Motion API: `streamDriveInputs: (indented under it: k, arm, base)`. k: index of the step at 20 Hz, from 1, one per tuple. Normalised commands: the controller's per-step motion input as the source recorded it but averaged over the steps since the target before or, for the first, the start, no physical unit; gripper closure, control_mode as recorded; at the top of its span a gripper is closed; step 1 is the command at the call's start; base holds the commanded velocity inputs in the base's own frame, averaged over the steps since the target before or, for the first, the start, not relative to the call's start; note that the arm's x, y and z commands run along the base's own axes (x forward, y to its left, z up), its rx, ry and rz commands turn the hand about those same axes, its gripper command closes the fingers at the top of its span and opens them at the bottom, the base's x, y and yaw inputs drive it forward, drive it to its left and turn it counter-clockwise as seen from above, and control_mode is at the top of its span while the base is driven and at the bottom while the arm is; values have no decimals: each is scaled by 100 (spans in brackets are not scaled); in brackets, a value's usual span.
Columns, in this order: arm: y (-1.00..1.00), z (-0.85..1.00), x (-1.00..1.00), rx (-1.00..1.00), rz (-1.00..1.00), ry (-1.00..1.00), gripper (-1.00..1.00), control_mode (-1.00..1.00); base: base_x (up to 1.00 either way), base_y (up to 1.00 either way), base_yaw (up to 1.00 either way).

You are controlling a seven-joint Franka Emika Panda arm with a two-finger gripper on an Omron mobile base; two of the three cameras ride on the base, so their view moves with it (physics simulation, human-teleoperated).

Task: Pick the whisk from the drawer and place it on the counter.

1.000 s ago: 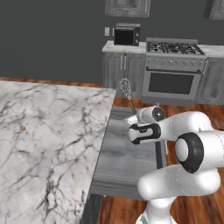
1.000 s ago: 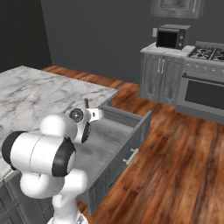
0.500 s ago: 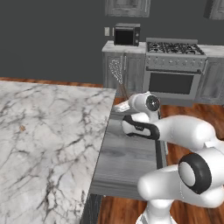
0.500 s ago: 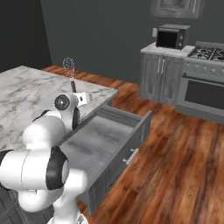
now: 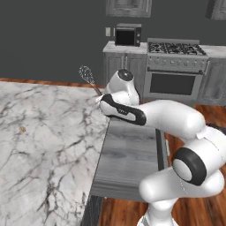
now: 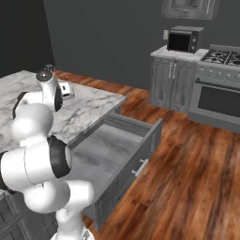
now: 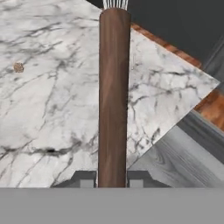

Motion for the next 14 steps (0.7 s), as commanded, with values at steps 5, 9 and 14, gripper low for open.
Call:
streamDriveInputs:
  k: [5,9,14]
  arm:
    - [50,-93,-9,-17,2,28,100,-100]
    - [43,-100,-25,-18,2,18,100,-100]
    - [30,-100,-37,-17,6,13,100,-100]
  base:
    - [0,0,0]
    - [0,0,0]
    - [0,0,0]
